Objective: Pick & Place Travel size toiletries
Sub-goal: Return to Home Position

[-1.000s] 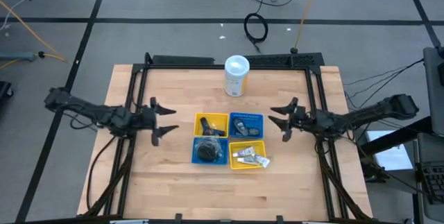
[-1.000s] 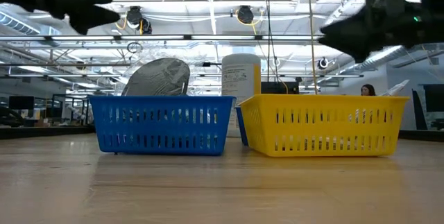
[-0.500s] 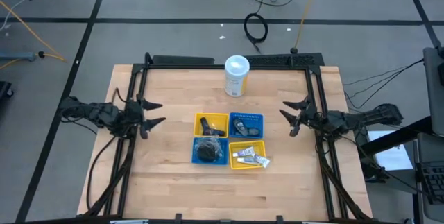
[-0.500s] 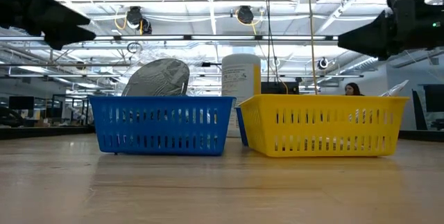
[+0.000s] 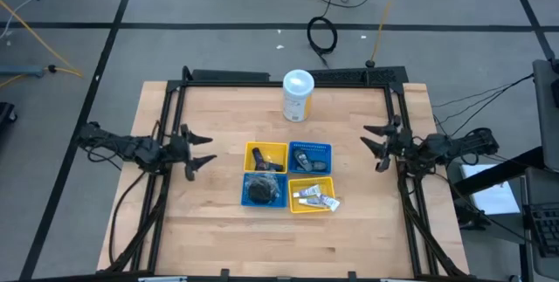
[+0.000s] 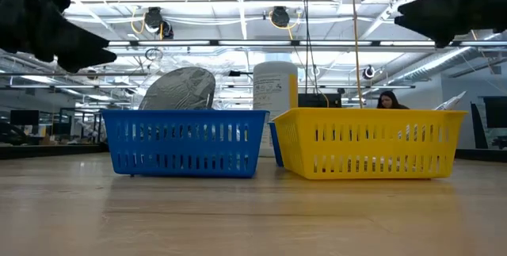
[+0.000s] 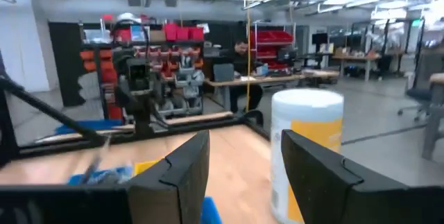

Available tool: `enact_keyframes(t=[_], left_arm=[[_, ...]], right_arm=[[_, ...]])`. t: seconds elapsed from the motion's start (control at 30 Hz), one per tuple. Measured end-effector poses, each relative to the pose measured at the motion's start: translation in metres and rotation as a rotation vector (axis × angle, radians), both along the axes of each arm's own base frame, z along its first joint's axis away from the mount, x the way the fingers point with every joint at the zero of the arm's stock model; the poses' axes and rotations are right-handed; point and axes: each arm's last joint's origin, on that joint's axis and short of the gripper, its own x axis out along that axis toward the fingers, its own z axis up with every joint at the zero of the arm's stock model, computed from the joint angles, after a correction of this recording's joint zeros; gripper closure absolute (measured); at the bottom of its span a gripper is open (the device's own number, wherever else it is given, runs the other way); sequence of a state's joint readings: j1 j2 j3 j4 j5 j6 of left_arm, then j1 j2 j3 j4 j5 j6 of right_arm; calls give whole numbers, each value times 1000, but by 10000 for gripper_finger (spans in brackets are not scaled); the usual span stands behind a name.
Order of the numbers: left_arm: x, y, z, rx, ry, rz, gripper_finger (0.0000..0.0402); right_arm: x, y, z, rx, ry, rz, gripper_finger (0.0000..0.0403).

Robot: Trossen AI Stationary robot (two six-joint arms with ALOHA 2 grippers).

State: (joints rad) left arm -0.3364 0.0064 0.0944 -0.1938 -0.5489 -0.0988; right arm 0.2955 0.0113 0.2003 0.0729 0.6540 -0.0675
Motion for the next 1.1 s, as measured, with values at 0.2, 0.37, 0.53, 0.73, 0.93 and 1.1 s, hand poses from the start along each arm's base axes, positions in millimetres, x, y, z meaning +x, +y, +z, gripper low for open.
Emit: enact_keyframes(t=[0.2,0.37,0.53,0.73,0.93,1.1], left_arm=[[0,1,0,17,7,35,123],[0,1,2,9,-14,28,123],[0,1,2,6,-17,28,123],[0,1,2,10,-17,28,123],[0,1,3,8,-18,29,123],[0,1,2,9,-17,28,123]], right_arm=[[7,2,-23,-23,34,-1,232],[8,3,-27,-13,-25,0,232],[9,3,-28,-29,-9,-1,232],[9,3,-28,44,-34,11,232],[9,3,-28,77,-47,16,232],[9,3,-28,75,-46,16,232]])
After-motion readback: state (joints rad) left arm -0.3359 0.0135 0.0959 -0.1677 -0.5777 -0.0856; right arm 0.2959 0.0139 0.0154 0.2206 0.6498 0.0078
